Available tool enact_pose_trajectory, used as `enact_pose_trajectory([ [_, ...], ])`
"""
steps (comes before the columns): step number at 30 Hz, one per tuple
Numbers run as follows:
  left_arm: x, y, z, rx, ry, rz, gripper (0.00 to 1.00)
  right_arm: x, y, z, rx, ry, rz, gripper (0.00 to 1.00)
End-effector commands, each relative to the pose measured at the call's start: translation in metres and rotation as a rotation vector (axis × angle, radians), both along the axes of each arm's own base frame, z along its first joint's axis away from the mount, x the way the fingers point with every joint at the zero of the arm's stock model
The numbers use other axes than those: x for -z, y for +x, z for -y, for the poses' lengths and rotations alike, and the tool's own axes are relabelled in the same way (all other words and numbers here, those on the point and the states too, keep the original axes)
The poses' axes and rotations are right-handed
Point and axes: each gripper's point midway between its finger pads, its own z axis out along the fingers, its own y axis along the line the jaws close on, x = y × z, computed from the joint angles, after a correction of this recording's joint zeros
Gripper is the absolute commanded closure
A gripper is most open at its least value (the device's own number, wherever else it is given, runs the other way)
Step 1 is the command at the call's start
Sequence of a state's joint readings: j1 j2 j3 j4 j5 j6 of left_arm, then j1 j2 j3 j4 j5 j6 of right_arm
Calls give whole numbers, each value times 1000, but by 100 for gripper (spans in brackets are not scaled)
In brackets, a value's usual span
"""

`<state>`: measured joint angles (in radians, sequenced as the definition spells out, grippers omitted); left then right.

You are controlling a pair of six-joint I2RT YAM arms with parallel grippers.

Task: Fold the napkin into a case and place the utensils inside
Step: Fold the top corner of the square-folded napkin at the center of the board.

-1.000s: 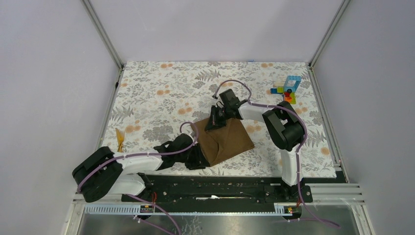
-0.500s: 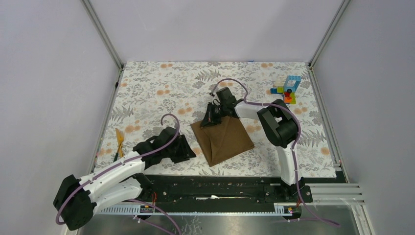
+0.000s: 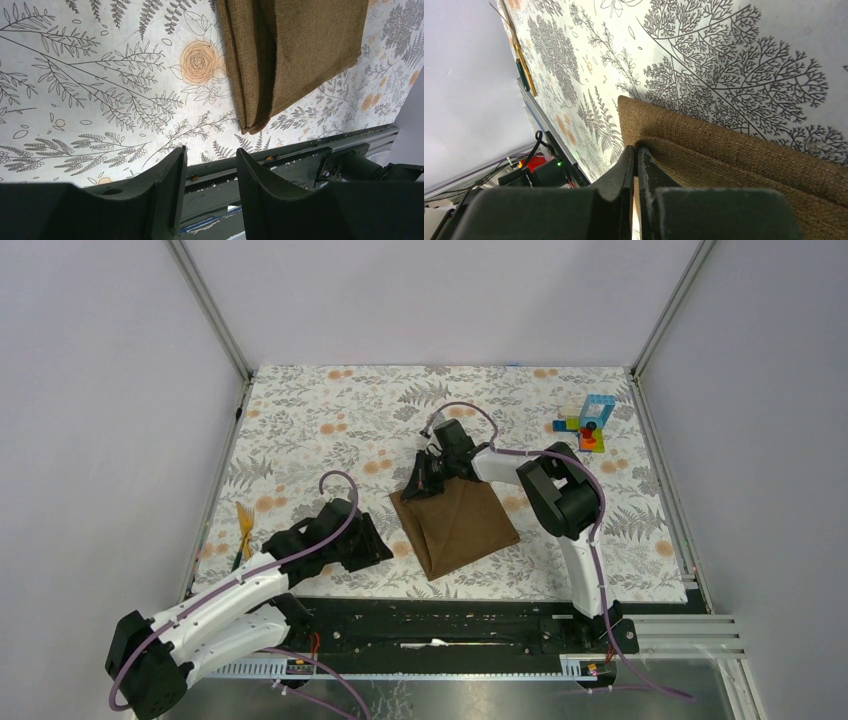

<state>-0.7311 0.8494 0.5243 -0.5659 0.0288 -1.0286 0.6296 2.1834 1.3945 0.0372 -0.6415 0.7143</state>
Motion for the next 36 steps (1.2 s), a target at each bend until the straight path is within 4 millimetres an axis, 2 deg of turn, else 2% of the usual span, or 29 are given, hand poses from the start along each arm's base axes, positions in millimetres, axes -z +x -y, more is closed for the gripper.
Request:
enact_pose_trajectory([
  [1,-8,6,-3,-27,-10,35,53,-12,1,-19,-27,44,22,95],
  [13,-2,4,-5,-33,-9,28,54,-6,-1,-29,-35,45,9,90],
  [36,4,0,-1,-30,-39,12,53,-4,13,-30,-11,0,53,82],
])
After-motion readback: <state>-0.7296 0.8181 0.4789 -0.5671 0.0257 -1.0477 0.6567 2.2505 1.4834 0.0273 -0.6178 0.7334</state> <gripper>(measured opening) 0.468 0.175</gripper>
